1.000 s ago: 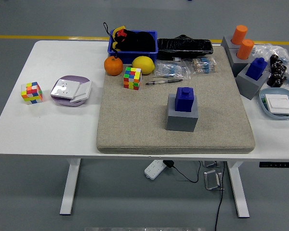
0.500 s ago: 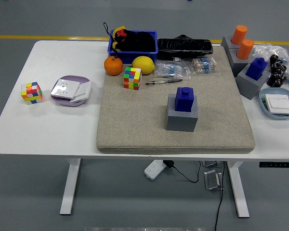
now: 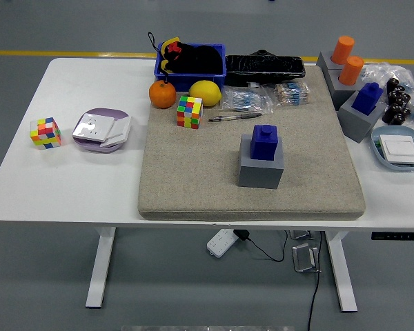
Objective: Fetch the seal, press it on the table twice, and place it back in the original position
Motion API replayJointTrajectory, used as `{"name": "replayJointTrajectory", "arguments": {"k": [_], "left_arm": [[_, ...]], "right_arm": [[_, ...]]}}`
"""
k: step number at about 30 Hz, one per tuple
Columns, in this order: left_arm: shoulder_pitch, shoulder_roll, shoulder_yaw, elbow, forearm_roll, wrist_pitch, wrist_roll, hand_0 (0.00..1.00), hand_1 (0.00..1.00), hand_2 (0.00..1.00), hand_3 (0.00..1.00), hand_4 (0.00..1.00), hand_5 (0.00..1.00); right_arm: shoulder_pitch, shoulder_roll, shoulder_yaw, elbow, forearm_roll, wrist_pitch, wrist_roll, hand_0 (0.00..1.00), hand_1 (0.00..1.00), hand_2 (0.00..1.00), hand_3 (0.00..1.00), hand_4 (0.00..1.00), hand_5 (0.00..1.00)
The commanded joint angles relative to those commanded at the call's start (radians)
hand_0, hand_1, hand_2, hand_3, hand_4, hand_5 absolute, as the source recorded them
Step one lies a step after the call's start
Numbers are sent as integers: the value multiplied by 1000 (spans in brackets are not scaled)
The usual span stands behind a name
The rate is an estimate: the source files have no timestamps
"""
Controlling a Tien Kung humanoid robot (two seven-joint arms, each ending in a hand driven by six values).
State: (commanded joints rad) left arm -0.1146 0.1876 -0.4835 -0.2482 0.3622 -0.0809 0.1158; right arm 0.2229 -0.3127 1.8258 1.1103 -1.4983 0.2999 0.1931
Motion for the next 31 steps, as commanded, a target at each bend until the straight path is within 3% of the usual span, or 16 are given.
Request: {"name": "replayJointTrajectory", "arguments": {"k": [31], "left_arm": [[2, 11, 23, -2, -4, 0, 0, 814, 815, 786, 835, 791, 402]], "right_arm": [[-6, 4, -2, -1, -4, -5, 1, 895, 824, 809, 805, 934, 308]]}}
